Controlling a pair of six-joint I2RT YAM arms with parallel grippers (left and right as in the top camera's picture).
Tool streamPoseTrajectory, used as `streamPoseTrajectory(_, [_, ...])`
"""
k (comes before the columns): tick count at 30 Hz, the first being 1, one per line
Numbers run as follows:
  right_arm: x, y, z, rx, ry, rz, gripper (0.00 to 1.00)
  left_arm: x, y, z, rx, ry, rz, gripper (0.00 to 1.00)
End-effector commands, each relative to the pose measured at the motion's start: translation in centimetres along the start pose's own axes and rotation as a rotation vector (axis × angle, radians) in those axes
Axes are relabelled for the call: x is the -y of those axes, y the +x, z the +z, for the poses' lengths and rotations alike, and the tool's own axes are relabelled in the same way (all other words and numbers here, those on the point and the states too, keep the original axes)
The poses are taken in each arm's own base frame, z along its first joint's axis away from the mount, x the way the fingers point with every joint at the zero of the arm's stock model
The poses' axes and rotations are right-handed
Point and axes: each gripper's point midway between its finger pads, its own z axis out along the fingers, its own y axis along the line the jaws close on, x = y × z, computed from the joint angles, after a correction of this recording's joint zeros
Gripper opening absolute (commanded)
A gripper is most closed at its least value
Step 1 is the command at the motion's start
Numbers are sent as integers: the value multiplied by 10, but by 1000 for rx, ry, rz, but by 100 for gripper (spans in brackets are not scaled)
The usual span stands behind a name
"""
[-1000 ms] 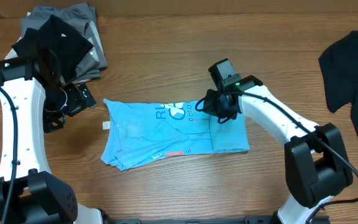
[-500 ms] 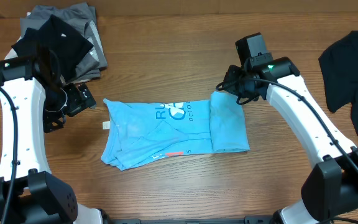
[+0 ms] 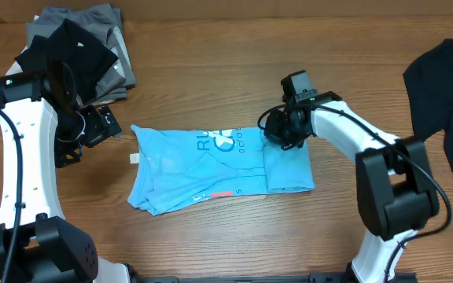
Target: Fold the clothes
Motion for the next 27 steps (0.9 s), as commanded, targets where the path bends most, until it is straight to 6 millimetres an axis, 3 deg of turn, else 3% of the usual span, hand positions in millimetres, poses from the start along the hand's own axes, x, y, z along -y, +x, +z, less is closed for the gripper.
streamPoseTrajectory(1, [-13,11,12,-73,-87,-34,4,3,1,-4,14,6,34,100])
streamPoseTrajectory(6, [-29,4,-10,-36,-120,-49,4,2,2,-4,11,4,34,100])
streamPoseTrajectory(12, [-46,-8,-81,48,-163,-90,8,2,2,-4,11,5,34,100])
streamPoseTrajectory(15, [-43,3,-108,45,-155,-123,15,2,3,-3,7,3,33,100])
streamPoseTrajectory(17, [-35,18,-116,7,-128,-155,29,2,3,-2,5,3,33,100])
streamPoseTrajectory(21, [-16,47,-110,-98,-68,-240,29,2,3,-2,5,3,33,100])
streamPoseTrajectory(27, [11,78,-68,-189,-55,-229,10,2,3,-2,4,3,33,100])
